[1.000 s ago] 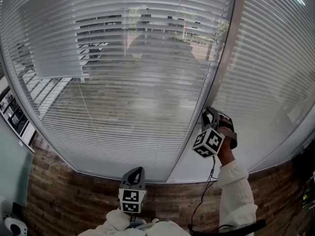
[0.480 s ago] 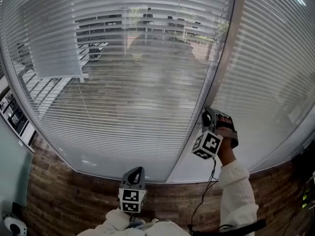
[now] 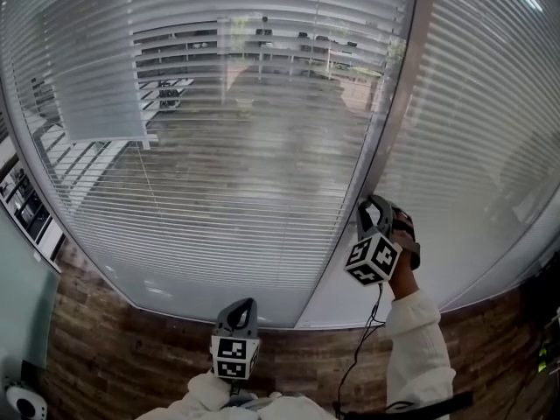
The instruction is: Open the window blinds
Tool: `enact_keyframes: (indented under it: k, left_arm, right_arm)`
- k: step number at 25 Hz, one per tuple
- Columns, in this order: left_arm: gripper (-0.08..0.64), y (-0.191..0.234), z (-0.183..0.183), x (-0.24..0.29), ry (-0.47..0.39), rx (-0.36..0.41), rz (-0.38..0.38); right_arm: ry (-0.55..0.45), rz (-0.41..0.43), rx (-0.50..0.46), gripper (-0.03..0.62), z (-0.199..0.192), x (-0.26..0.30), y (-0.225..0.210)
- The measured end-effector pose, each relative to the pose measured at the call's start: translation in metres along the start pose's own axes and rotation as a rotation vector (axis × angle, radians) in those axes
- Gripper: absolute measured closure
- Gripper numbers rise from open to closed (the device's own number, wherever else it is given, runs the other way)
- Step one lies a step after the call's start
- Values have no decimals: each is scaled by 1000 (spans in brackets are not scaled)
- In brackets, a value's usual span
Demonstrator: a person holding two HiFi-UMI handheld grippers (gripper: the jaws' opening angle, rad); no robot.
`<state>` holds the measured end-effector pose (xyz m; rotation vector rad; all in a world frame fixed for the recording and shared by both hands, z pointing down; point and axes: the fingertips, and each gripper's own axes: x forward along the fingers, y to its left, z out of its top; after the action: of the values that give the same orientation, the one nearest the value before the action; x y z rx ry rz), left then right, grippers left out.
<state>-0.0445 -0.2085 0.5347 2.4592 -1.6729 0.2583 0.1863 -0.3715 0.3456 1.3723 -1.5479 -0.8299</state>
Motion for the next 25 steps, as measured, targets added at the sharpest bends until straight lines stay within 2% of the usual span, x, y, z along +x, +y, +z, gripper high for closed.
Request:
enact_keyframes:
  k: [3, 4, 6, 9, 11, 14, 17, 20, 22, 25]
  left_arm:
    - [558, 3, 0, 1, -1, 4, 11]
    - [558, 5, 0, 1, 0, 6, 14]
    - [558, 7, 3, 2, -6, 8, 18]
    - [558, 9, 13, 3, -30, -5, 20]
    - [558, 10, 20, 2, -47, -19, 20]
    - [558, 9, 28, 0, -67, -35, 19]
    - [558, 6, 23, -3, -52, -67, 14]
    - [558, 3, 10, -8, -22, -102, 10]
    - [558, 2, 6, -10, -14, -109, 9]
    - [558, 3, 7, -14, -23, -107, 14]
  right_arm:
    - [-64, 13, 232, 448, 1, -17, -7]
    - [-101, 8, 350, 448, 2, -25, -12]
    - [-172, 7, 642, 449, -4, -39, -16]
    - [-217, 65, 1071, 449, -22, -50, 5]
    - [-228, 108, 1258, 449, -29, -55, 34]
    - [-195, 206, 1365, 461, -25, -62, 99]
    - [-158, 379, 1429, 576, 0, -79, 178]
    - [-99, 527, 1479, 578, 26, -98, 245]
    - [-79, 551, 1494, 578, 36, -104, 259]
    - [-125, 542, 1458, 578, 49, -110, 250]
